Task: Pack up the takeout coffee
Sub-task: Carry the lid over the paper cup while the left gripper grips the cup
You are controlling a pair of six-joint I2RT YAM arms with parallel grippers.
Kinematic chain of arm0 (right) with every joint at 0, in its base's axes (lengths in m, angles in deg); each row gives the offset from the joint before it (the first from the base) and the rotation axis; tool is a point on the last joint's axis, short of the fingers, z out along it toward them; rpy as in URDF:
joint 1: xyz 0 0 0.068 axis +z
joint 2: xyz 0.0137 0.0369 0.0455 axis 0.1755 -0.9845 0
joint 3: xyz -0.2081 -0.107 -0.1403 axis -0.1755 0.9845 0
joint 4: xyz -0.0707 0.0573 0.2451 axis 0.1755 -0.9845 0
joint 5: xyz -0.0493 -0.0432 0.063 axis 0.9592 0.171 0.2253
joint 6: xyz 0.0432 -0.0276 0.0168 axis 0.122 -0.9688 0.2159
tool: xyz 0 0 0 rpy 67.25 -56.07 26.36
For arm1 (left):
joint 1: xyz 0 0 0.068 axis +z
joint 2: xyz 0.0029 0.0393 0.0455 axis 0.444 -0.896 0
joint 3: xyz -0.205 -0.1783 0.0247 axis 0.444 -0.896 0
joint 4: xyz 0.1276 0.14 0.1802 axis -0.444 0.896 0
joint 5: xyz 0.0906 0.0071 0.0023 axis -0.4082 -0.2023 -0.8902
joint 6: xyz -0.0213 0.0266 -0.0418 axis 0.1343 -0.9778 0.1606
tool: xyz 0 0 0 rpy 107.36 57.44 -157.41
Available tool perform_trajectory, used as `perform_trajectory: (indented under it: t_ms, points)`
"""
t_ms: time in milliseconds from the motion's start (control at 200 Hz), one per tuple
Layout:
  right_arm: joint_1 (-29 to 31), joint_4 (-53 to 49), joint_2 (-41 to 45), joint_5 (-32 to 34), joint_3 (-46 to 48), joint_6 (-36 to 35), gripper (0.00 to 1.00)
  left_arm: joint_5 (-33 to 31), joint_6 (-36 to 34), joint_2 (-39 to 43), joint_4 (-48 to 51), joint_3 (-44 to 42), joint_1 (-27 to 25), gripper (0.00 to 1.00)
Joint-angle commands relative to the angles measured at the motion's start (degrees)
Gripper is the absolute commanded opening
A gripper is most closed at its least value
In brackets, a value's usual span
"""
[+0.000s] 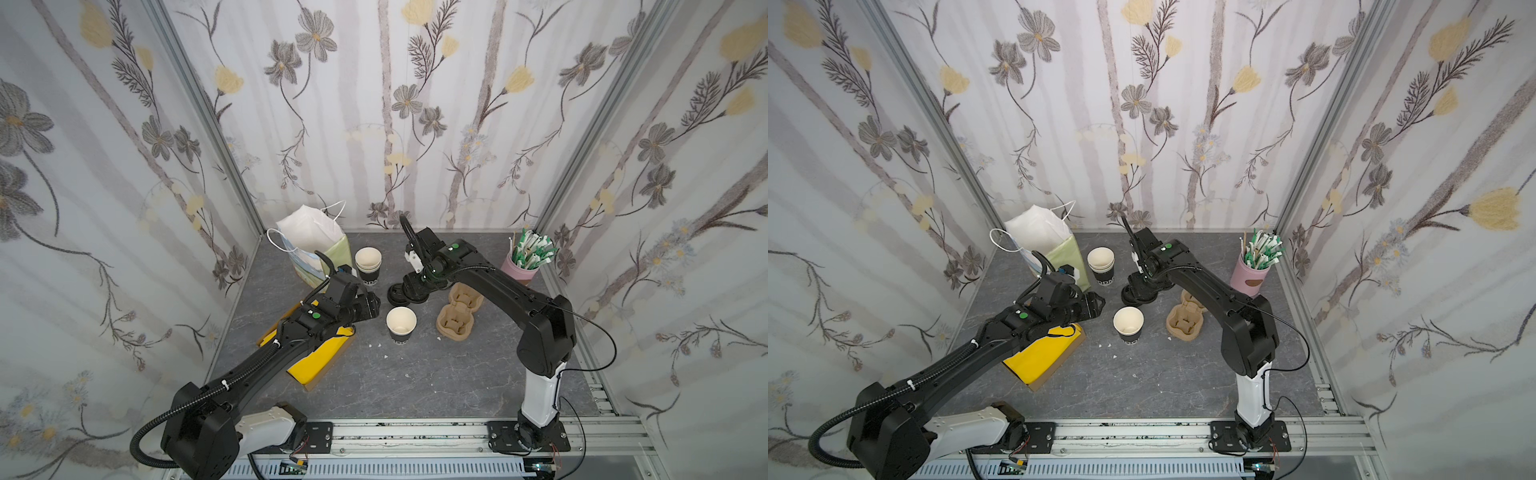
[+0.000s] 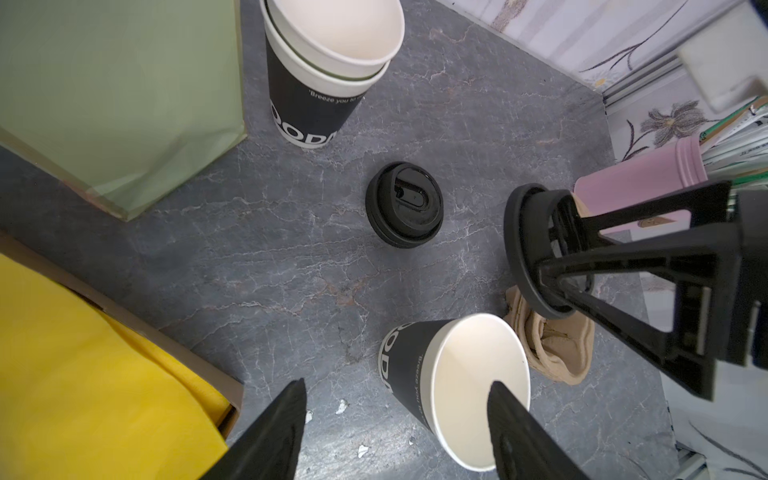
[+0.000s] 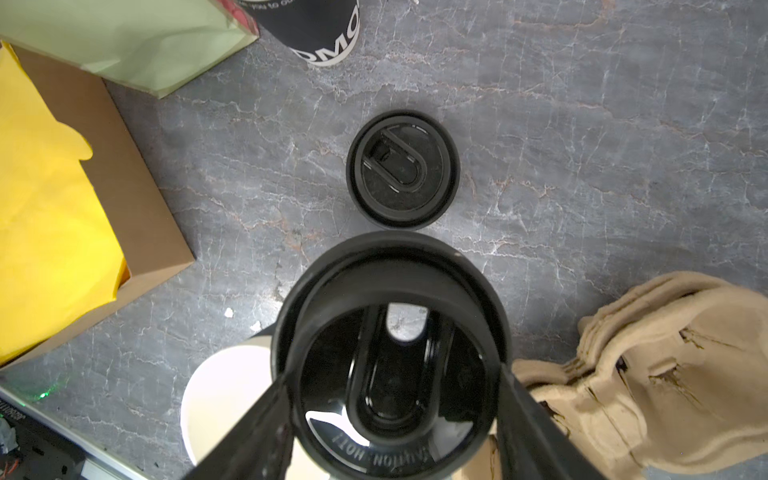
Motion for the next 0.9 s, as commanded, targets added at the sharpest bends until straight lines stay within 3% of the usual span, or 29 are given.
perform_trajectory:
  t_ms: [0,370,894]
  points:
    - [0.75,2.62,2.76,-0.87,2.79,0.45,0.68,2.00,3.93,0.26,-0.61,-0.46,-0.22,0.70]
    - [5.54,5.01,8.02,-0.80,9.76,2.51,0.69,4.81,6.04,0.28,-0.47,-1.62,-0.46,0.66]
    - [10.68,6.89,8.55,1.51,11.36,4.66,0.69,7.34,6.31,1.80,-0.35,-2.89,-0.45,0.62]
